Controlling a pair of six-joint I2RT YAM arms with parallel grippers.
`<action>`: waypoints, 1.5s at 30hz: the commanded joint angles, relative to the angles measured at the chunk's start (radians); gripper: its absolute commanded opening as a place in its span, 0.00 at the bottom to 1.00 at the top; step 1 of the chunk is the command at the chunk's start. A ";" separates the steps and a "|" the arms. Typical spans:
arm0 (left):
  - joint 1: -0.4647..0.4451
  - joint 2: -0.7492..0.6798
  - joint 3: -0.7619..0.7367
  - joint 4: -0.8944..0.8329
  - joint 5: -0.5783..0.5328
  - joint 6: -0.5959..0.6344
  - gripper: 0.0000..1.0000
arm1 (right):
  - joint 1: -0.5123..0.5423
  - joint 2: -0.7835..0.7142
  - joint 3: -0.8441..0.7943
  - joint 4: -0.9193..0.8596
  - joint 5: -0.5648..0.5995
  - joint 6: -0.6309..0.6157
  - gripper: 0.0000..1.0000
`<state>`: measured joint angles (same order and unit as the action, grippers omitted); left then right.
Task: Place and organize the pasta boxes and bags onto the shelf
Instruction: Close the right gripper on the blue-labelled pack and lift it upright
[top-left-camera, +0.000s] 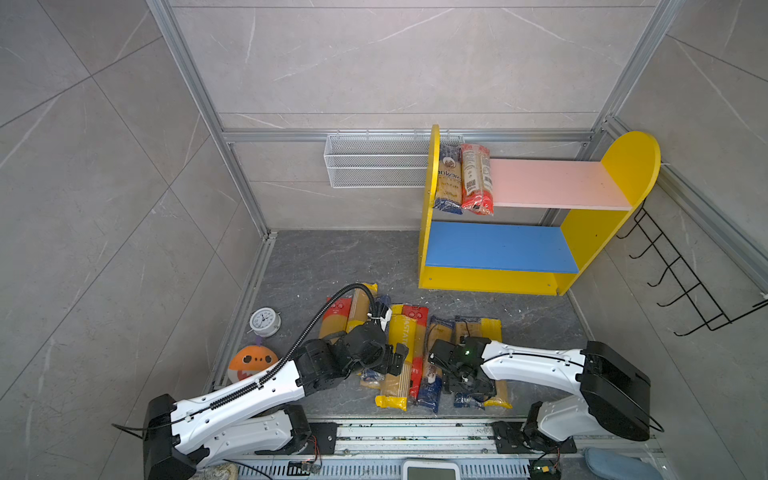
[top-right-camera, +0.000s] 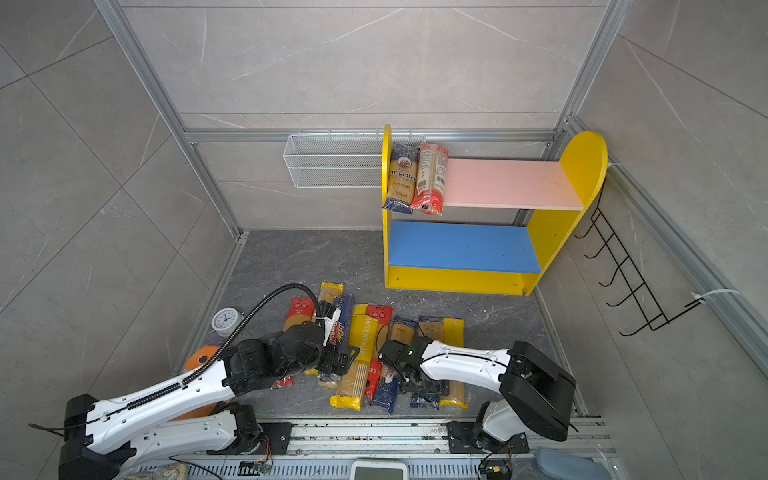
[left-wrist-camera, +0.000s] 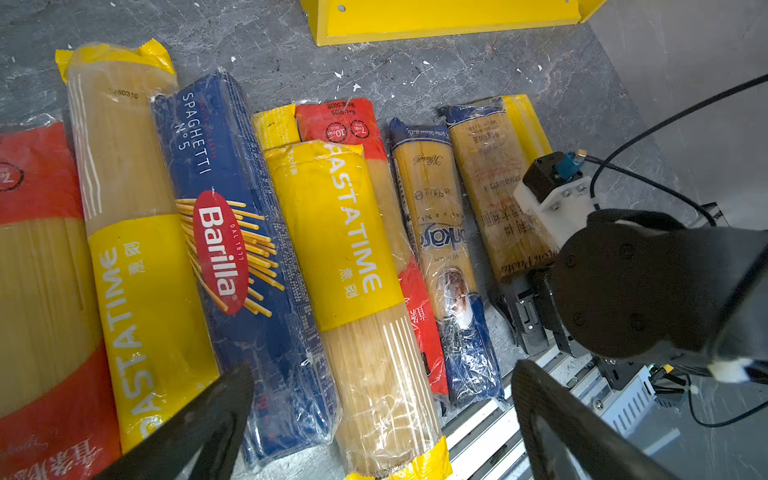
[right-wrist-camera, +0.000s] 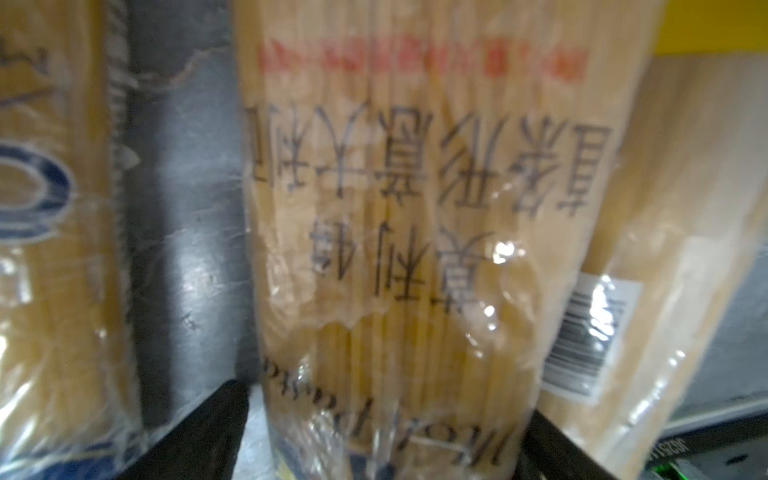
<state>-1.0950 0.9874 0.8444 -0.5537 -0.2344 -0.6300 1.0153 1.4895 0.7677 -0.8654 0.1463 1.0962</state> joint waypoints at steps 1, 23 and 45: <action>-0.002 -0.024 0.001 -0.024 -0.022 -0.016 1.00 | 0.003 0.057 -0.030 0.078 -0.007 0.011 0.82; -0.001 -0.013 0.055 -0.068 -0.052 0.021 1.00 | -0.003 -0.259 -0.111 0.200 -0.145 0.016 0.00; 0.003 0.096 0.192 -0.074 -0.049 0.119 1.00 | -0.053 -0.565 0.113 0.043 -0.169 -0.024 0.00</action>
<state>-1.0950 1.0664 0.9836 -0.6285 -0.2722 -0.5560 0.9661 0.9768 0.7811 -0.8135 -0.0765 1.1175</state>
